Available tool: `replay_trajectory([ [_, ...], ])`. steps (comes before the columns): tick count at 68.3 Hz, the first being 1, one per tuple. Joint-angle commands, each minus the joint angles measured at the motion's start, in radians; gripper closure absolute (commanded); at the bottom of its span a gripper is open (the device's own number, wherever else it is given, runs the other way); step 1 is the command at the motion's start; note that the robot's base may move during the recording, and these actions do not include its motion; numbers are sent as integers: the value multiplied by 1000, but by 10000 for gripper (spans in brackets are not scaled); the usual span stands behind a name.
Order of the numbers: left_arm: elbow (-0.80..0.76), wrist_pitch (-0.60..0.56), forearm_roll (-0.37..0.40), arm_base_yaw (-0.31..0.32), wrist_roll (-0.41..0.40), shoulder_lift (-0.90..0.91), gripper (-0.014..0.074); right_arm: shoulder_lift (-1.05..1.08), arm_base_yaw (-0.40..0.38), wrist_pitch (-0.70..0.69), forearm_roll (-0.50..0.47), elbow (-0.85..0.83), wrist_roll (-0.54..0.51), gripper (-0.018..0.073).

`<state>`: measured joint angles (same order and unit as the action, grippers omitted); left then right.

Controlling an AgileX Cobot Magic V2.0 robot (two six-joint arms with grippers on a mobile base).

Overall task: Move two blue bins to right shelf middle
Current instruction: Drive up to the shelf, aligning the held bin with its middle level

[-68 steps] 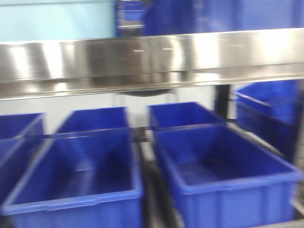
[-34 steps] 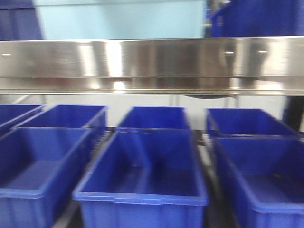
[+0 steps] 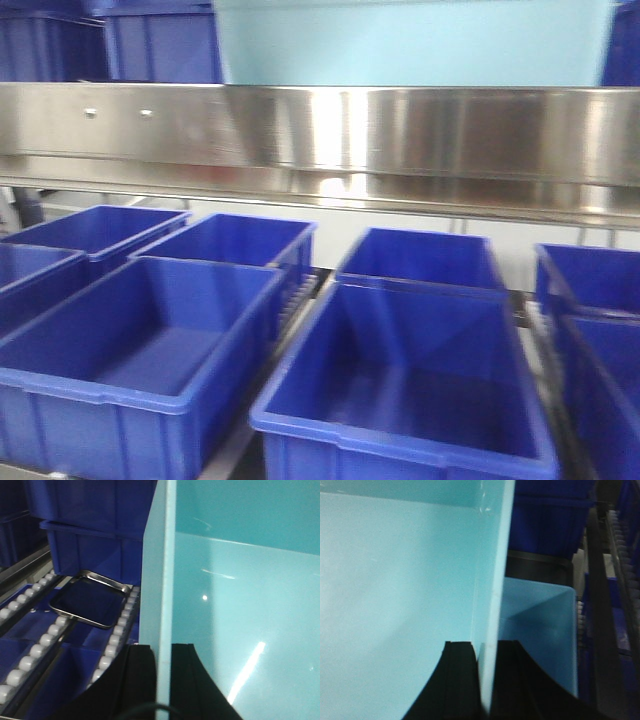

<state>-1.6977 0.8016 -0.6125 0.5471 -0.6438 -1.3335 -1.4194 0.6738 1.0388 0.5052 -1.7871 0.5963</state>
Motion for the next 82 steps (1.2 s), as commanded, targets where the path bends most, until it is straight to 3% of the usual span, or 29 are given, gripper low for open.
replay_trajectory([
  [1, -11, -145, 40, 17, -15, 21, 707, -5, 7, -45, -9, -7, -11, 721],
  [82, -11, -145, 40, 17, -15, 21, 707, -5, 7, -45, -9, -7, -11, 721],
])
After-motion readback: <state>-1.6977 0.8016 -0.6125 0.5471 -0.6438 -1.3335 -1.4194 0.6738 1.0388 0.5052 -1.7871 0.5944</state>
